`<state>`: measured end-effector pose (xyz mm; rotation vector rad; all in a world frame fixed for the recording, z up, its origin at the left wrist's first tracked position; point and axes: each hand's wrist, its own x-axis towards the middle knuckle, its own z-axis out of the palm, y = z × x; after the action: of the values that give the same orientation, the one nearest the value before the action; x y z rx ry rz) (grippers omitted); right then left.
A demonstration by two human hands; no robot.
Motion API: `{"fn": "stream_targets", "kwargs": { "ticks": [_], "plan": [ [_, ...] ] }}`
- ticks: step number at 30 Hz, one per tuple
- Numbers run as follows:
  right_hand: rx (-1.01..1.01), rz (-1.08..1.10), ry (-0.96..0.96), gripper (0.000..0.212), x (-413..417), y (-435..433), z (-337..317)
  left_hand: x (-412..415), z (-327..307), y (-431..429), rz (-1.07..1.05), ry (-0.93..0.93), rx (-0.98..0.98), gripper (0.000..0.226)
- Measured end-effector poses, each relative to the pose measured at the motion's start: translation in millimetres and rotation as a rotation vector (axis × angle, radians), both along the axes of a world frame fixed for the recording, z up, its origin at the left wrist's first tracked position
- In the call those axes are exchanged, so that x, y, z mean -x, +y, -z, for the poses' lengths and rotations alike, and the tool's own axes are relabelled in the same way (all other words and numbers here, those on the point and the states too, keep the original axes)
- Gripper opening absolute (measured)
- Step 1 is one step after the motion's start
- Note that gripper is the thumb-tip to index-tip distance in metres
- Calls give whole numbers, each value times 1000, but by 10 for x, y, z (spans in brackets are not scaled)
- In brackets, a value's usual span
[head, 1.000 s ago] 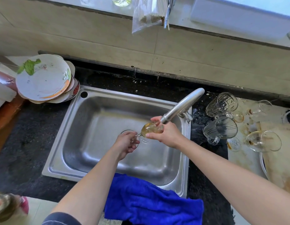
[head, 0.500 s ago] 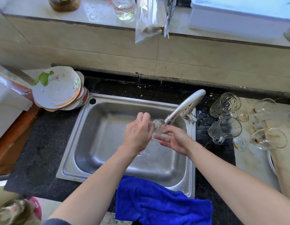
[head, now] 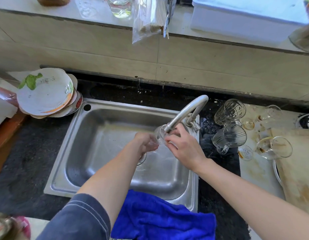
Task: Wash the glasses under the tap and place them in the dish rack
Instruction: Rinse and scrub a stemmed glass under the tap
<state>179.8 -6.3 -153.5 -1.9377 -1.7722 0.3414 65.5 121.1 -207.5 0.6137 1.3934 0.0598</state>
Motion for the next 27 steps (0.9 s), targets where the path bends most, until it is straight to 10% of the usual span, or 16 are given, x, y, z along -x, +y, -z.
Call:
{"fn": "stream_targets", "kwargs": {
  "ticks": [6, 27],
  "plan": [
    [-63, -67, -168, 23, -16, -44, -19, -190, -73, 213, -53, -108, -238, 12],
    [154, -58, -35, 40, 354, 147, 5, 48, -187, 376, 104, 19, -548, 10]
  ]
}}
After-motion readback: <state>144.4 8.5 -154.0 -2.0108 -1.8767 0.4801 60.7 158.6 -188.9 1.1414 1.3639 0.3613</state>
